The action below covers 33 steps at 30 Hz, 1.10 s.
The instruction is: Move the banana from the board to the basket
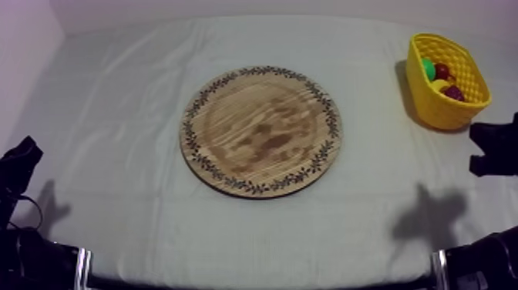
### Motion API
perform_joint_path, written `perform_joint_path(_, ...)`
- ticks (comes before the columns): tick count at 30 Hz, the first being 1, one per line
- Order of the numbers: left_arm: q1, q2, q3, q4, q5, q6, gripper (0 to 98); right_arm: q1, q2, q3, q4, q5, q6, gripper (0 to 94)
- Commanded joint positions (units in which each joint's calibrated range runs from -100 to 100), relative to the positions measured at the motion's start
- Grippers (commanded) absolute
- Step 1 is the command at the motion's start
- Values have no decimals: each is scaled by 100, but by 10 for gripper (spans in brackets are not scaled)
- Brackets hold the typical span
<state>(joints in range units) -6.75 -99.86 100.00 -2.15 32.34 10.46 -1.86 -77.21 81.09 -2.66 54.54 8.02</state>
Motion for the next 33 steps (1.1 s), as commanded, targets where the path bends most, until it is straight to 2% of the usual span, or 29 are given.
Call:
perform_joint_path(1, -2, 4, 0, 3, 0, 2, 1, 13, -246, 452, 2, -132, -28, 7)
perform_joint_path(7, -2, 4, 0, 3, 0, 2, 1, -16, -715, 1268, 174, -691, -256, 4)
perform_joint_path(12, -2, 4, 0, 3, 0, 1, 1, -94, -962, 1708, 155, -1307, -310, 3)
perform_joint_path(21, -2, 4, 0, 3, 0, 2, 1, -122, -1386, 1860, 161, -1768, 378, 3)
perform_joint_path(33, -2, 4, 0, 3, 0, 2, 1, -251, -1843, 1868, 161, -1822, 421, 3)
